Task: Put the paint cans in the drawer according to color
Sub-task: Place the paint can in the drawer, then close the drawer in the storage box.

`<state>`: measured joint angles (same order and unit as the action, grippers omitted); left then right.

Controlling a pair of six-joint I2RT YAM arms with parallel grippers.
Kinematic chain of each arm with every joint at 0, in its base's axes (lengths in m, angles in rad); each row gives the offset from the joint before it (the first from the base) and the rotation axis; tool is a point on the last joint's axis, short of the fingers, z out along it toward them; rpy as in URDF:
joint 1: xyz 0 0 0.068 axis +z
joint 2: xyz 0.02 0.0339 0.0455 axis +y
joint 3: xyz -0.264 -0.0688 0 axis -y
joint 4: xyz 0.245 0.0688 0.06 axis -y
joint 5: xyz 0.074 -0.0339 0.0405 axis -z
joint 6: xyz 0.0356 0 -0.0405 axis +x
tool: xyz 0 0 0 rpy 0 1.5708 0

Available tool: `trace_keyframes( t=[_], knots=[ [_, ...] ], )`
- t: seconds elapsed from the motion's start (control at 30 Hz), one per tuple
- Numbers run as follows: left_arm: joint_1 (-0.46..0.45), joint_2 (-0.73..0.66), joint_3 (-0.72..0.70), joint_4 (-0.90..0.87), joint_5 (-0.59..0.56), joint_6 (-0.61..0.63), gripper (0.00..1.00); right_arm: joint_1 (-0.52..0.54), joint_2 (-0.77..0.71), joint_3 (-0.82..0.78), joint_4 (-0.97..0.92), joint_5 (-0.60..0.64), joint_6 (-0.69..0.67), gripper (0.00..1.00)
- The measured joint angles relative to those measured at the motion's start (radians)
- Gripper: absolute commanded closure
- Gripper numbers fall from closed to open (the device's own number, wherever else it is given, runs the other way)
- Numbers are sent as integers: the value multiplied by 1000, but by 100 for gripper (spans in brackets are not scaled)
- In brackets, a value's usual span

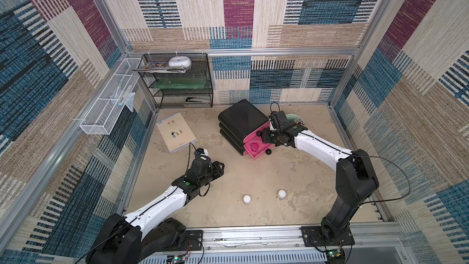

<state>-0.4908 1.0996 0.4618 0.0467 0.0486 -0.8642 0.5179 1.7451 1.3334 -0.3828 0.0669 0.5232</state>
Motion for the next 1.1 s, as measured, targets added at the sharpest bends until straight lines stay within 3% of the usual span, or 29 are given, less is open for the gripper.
trace_keyframes(
  t=[0.23,0.57,0.8,1.1],
  knots=[
    [0,-10,0,0,0,-5,50,2,-145,-48,0,-5,12,57],
    [2,-8,9,3,3,-11,50,1,-377,-471,114,-45,174,73],
    [2,-7,11,3,3,-13,50,-2,-328,-507,229,-14,265,82],
    [3,-20,3,1,3,-18,50,-3,-187,-394,308,3,272,83]
  ],
)
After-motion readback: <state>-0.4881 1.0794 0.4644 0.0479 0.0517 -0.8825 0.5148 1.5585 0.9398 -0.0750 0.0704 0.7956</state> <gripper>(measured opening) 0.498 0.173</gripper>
